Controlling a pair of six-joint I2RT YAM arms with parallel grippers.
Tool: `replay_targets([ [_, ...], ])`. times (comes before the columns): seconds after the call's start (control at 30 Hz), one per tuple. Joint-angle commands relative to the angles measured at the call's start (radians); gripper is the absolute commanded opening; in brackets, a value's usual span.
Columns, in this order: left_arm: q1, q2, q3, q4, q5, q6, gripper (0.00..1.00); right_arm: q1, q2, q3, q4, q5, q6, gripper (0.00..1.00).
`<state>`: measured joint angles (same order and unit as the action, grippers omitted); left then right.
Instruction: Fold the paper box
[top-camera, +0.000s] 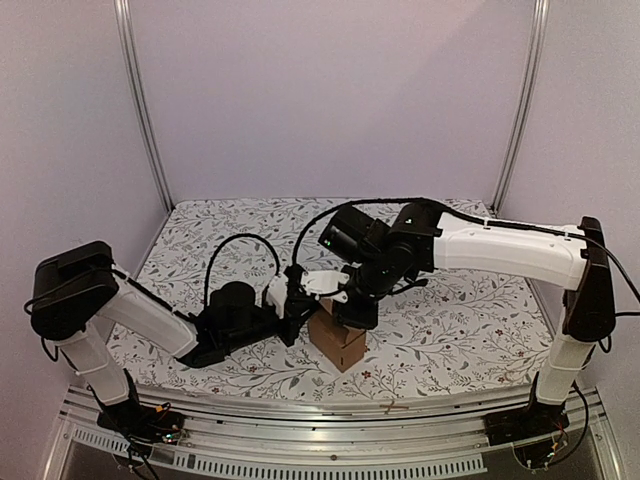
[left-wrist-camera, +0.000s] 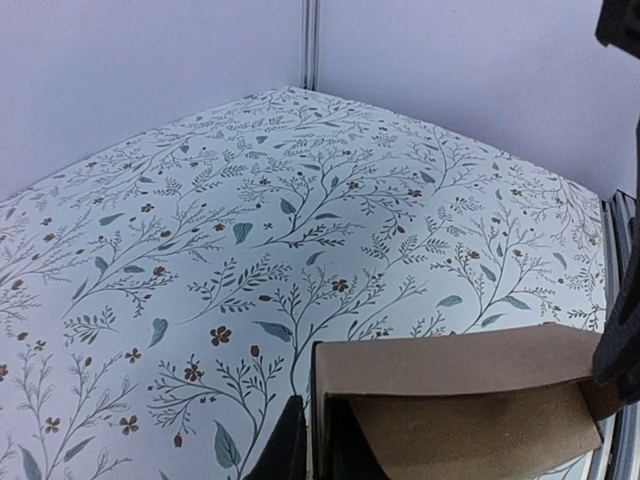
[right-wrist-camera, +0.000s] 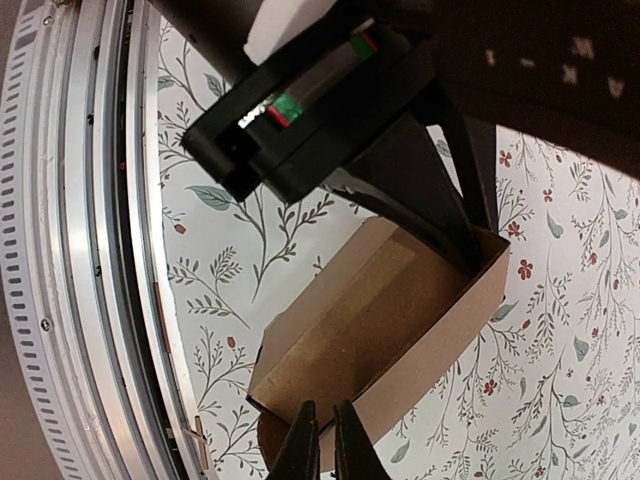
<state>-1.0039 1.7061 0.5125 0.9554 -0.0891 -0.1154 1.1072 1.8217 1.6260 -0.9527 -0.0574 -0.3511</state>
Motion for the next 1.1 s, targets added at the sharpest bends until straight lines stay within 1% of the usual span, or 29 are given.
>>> replay_targets([
  [0.0,-0.026,-0.050,-0.046,-0.174,-0.014,0.022,0.13,0.004,0.036,-0.018,-0.025,-0.015,0.008,0.05],
  [0.1,-0.037,-0.116,-0.064,-0.210,-0.022,0.032,0.20,0.004,0.041,-0.020,-0.027,-0.029,0.008,0.05],
  [0.3,-0.045,-0.239,-0.094,-0.294,0.000,0.038,0.30,0.006,0.073,-0.016,-0.028,-0.056,0.006,0.05],
  [0.43,-0.053,-0.294,-0.125,-0.294,0.042,0.022,0.35,0.006,0.093,-0.009,-0.029,-0.063,0.006,0.05],
  [0.57,-0.059,-0.387,-0.173,-0.268,0.066,-0.023,0.37,0.006,0.103,-0.008,-0.031,-0.067,0.006,0.05],
  [0.67,-0.059,-0.481,-0.205,-0.253,0.037,-0.061,0.38,0.005,0.112,-0.014,-0.031,-0.068,0.003,0.04],
  [0.77,-0.054,-0.536,-0.194,-0.298,-0.072,-0.096,0.40,0.006,0.115,-0.015,-0.030,-0.068,0.001,0.04],
  [0.83,-0.037,-0.532,-0.161,-0.345,-0.117,-0.118,0.40,0.005,0.116,-0.014,-0.031,-0.066,0.000,0.04],
  [0.93,-0.018,-0.482,-0.101,-0.394,-0.130,-0.132,0.40,0.006,0.116,-0.009,-0.030,-0.060,-0.002,0.04],
  [1.07,-0.003,-0.379,-0.046,-0.378,-0.113,-0.147,0.40,0.006,0.113,-0.005,-0.031,-0.055,-0.001,0.04],
])
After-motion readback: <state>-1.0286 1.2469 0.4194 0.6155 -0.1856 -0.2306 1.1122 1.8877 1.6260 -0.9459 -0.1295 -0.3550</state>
